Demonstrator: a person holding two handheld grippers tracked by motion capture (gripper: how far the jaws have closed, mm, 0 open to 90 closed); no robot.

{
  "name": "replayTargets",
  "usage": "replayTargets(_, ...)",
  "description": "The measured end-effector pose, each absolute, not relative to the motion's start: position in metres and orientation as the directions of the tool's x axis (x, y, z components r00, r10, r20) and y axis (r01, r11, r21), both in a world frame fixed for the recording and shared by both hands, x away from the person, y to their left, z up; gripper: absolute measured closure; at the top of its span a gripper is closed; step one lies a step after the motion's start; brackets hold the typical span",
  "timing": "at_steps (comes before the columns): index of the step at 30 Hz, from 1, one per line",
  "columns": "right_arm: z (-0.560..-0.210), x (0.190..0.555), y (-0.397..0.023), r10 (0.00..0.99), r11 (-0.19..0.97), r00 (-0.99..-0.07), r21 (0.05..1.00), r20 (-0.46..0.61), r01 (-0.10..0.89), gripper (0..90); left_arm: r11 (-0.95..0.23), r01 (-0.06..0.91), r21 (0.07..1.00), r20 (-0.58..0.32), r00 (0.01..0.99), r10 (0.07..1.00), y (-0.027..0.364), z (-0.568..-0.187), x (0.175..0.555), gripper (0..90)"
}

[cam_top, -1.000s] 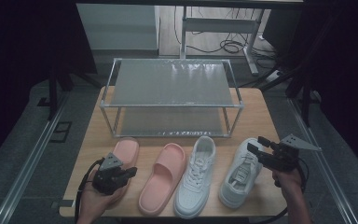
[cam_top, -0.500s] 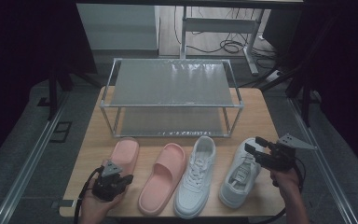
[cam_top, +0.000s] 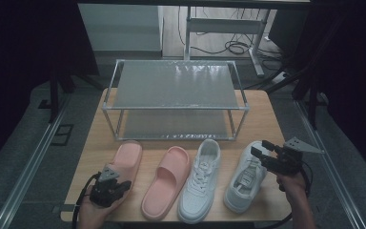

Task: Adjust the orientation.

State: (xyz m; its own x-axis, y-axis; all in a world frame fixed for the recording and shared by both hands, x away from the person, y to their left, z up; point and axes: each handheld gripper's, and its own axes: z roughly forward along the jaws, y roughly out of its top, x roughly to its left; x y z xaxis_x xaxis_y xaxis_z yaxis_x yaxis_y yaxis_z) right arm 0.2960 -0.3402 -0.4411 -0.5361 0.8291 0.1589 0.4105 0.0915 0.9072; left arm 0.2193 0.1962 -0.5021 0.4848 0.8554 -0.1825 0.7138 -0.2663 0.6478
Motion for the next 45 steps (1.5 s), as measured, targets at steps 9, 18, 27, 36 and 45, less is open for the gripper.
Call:
replayTargets(9, -0.442, 0.295, -0.345, 0.843, 0.076, -0.513, 0.907, 0.163, 0.414, 39.7, -0.265, 0.72, 0.642, -0.201, 0.491, 0.847, 0.201, -0.502, 0.22, 90.0)
replayTargets(18, -0.442, 0.293, -0.345, 0.845, 0.076, -0.509, 0.905, 0.164, 0.418, 39.7, -0.259, 0.728, 0.635, -0.203, 0.48, 0.853, 0.212, -0.502, 0.217, 90.0)
replayTargets(27, -0.444, 0.292, -0.345, 0.846, 0.077, -0.507, 0.902, 0.166, 0.424, 39.7, -0.235, 0.743, 0.627, -0.183, 0.434, 0.882, 0.233, -0.501, 0.216, 90.0)
replayTargets(36, -0.445, 0.293, -0.343, 0.844, 0.087, -0.511, 0.899, 0.162, 0.429, 39.6, -0.229, 0.746, 0.626, -0.166, 0.414, 0.895, 0.241, -0.501, 0.223, 90.0)
replayTargets(45, -0.446, 0.293, -0.343, 0.843, 0.091, -0.513, 0.897, 0.161, 0.432, 39.6, -0.235, 0.751, 0.618, -0.105, 0.375, 0.921, 0.247, -0.498, 0.236, 90.0)
